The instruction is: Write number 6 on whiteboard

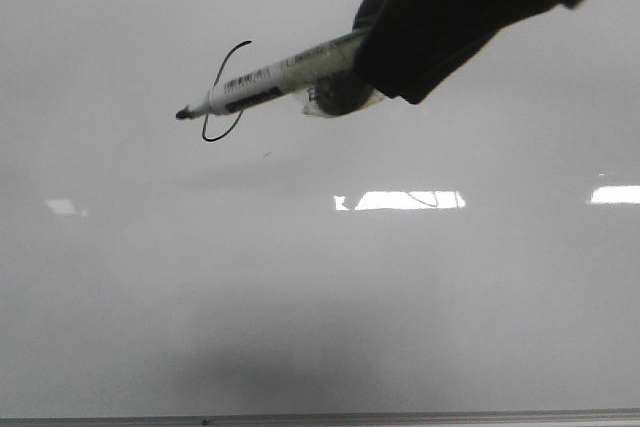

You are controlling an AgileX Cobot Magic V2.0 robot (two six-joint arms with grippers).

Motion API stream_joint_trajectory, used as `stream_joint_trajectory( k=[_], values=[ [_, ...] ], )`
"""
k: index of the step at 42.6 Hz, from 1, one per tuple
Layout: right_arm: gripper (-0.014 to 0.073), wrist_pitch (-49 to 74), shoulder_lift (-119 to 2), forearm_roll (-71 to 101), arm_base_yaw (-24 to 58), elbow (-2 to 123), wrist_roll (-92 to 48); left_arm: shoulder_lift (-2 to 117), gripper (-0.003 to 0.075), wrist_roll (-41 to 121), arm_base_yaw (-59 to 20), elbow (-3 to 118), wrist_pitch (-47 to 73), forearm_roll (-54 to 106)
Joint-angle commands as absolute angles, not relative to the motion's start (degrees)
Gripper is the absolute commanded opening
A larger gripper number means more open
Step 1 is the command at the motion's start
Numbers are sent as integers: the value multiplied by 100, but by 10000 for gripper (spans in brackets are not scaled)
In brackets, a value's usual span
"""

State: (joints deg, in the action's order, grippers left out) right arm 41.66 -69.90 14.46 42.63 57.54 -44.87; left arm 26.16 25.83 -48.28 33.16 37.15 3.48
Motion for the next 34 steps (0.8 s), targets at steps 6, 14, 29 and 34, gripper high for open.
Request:
stream_joint_trajectory(
  k=[6,14,29,34],
  values=[
    [-60,3991,-6617,1421,4624,5914,-4665,4285,355,2943,-5020,4528,4138,458],
    [-60,3908,-6594,1427,4992,5914,-4665,5357,470,3375,-5342,5229,4250,446],
    [-60,3703,-6594,1565,5318,5963,-4665,6231,363,3375,-5685,5456,4205,423],
    [-60,3703,-6594,1575,5318,5963,-4665,6231,288,3375,-5685,5456,4153,423]
  ],
)
